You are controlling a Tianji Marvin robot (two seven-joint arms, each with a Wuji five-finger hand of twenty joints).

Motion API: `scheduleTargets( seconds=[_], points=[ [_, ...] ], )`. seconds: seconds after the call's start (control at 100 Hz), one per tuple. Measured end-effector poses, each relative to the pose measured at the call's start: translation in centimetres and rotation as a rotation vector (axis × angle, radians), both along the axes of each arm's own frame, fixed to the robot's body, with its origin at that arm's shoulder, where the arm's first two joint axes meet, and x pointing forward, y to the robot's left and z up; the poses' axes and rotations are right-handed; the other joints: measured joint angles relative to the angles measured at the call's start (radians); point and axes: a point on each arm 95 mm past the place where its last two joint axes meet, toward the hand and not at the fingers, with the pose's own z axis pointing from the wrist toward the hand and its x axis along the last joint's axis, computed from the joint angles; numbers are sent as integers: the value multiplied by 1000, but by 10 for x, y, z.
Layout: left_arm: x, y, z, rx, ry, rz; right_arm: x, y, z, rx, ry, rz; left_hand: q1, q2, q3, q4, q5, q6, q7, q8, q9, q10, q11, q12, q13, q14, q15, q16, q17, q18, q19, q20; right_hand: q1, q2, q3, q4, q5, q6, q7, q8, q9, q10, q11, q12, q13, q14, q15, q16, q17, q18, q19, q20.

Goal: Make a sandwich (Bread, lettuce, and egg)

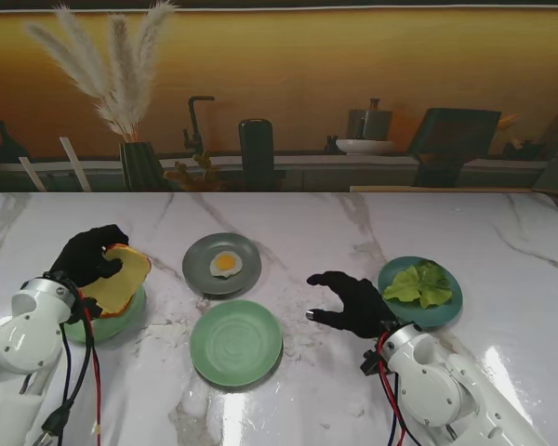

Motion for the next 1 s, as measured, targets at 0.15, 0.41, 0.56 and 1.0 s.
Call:
scheduleTargets(
  seconds=[0.15,0.41,0.56,1.0],
  points=[
    [-1,-8,4,-47,34,-21,-7,7,0,12,3,42,0,-11,21,1,7,14,2,0,2,36,1,1,11,16,14,11,17,12,31,30,0,0,0,0,0,0,0,0,0,0,0,0,0,0,0,0,0,0,0,0],
    [-1,-27,6,-114,154,-75,-19,24,-5,46,21,112,0,-12,22,50,7,27,2,-1,11,55,2,2,23,24,27,12,32,14,61,84,0,0,0,0,0,0,0,0,-1,0,0,0,0,0,0,0,-4,0,0,0],
    [2,-38,6,-139,205,-98,-23,30,-7,57,27,134,0,-21,22,61,7,37,2,-1,11,56,2,2,23,28,36,12,36,14,62,93,0,0,0,0,0,0,0,0,-3,0,0,0,0,0,0,0,-15,0,-2,0],
    [1,-68,7,-187,324,-197,-39,54,-3,107,15,212,0,-21,28,75,7,39,2,-3,11,57,2,3,23,32,38,12,37,15,62,114,0,0,0,0,0,9,0,0,-7,0,0,0,-11,0,1,0,-53,0,-11,0]
  ],
)
